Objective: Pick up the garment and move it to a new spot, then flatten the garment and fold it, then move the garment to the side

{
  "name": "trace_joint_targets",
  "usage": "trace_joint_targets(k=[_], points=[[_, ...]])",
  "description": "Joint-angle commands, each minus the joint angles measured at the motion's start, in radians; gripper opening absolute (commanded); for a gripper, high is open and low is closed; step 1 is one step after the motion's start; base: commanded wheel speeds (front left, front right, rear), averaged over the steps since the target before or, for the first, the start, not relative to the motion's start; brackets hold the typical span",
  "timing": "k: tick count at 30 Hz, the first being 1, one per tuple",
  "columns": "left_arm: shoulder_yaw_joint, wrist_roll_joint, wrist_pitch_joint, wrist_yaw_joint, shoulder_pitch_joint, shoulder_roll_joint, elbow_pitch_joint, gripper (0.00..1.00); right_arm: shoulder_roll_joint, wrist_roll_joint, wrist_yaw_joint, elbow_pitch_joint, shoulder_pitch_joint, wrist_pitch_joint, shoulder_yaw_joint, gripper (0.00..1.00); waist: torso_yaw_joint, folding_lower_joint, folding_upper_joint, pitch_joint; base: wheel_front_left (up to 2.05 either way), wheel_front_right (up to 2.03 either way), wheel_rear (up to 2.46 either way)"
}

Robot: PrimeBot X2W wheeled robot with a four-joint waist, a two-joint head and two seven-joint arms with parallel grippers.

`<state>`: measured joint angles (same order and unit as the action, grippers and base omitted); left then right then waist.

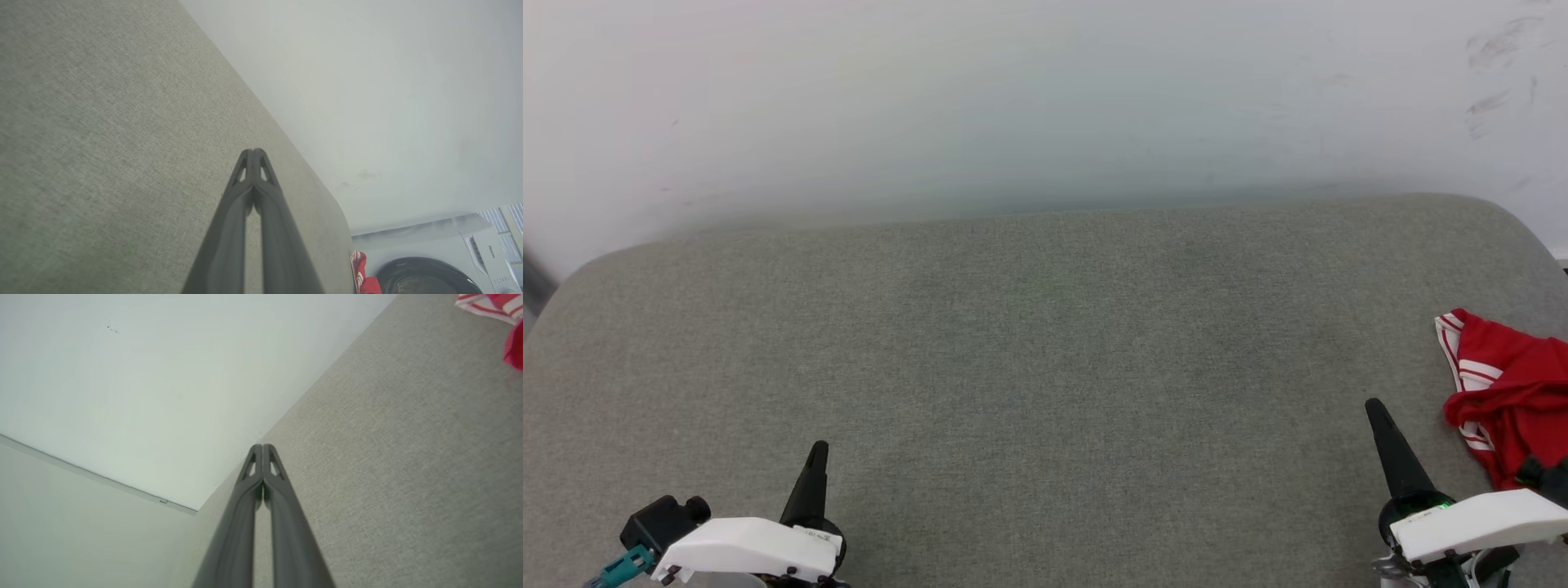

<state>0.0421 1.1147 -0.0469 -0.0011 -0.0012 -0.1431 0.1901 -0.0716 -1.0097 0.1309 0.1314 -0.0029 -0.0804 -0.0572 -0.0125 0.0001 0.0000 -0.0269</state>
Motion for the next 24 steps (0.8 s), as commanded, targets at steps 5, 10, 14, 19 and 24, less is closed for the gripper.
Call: trace_joint_targets(k=[5,10,14,19,24], points=[[-0.020,0.056,0.016,-0.018,-0.031,0.008,-0.001,0.00,0.004,-0.066,0.000,0.005,-0.033,-0.004,-0.009,0.00,0.001,-0.0001,0.0000,0.002,0.00,0.00,0.00],[-0.033,0.100,0.029,-0.028,-0.039,0.015,0.004,0.00,0.006,-0.119,0.000,0.016,-0.043,-0.007,-0.014,0.00,0.002,-0.0001,0.0000,0.004,0.00,0.00,0.00],[-0.043,0.135,0.039,-0.038,-0.045,0.021,0.009,0.00,0.007,-0.160,0.000,0.024,-0.047,-0.009,-0.017,0.00,0.002,-0.0001,0.0000,0.006,0.00,0.00,0.00],[-0.054,0.176,0.052,-0.048,-0.054,0.029,0.014,0.00,0.009,-0.209,0.000,0.034,-0.055,-0.012,-0.022,0.00,0.003,-0.0001,0.0000,0.008,0.00,0.00,0.00],[-0.066,0.215,0.064,-0.058,-0.060,0.036,0.019,0.00,0.010,-0.256,0.000,0.043,-0.062,-0.014,-0.026,0.00,0.004,-0.0001,0.0000,0.010,0.00,0.00,0.00]])
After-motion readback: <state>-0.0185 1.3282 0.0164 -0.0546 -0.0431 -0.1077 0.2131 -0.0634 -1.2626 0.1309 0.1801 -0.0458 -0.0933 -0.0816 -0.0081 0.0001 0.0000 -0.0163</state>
